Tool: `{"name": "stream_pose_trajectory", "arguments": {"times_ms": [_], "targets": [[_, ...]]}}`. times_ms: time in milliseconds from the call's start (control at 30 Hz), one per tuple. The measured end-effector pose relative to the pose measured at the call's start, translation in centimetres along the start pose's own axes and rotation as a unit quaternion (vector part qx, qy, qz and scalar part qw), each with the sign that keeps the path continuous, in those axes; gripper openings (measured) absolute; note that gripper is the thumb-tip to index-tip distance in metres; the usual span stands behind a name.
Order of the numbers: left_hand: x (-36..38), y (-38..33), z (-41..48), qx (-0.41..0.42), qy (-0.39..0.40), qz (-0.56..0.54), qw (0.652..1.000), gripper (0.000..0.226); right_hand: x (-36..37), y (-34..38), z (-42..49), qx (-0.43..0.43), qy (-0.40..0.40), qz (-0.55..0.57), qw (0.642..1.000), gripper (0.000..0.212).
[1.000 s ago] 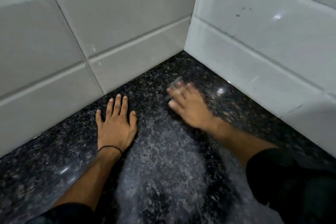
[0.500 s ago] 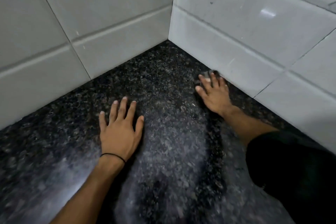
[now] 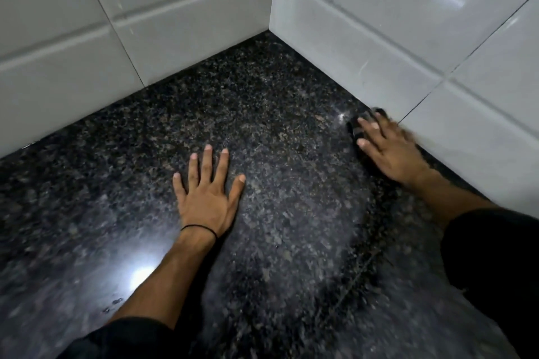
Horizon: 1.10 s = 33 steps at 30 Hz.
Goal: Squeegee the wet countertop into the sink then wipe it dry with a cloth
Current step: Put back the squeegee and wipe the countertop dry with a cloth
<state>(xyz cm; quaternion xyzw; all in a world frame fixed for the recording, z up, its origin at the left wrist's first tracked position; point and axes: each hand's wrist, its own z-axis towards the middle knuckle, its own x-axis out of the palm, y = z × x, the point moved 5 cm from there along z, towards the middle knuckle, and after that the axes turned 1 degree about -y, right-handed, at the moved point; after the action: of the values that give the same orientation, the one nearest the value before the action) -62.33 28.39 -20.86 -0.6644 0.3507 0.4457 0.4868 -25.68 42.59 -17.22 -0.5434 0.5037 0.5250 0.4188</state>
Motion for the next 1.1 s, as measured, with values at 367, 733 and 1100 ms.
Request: {"name": "stream_pose_trajectory", "arguments": {"times_ms": [367, 733, 1100], "targets": [[-5.5, 4.8, 0.5, -0.018, -0.09, -0.096, 0.991, 0.048, 3.2, 19.7, -11.6, -0.452, 0.066, -0.018, 0.889, 0.058], [-8.8, 22.6, 0.5, -0.226, -0.119, -0.032, 0.966, 0.057, 5.2, 37.1, -3.4, -0.273, -0.012, 0.052, 0.961, 0.059], [-7.9, 22.7, 0.6, -0.23, -0.138, -0.009, 0.963, 0.054, 4.2, 36.8, 11.6, -0.087, -0.042, 0.072, 0.993, 0.061]]}}
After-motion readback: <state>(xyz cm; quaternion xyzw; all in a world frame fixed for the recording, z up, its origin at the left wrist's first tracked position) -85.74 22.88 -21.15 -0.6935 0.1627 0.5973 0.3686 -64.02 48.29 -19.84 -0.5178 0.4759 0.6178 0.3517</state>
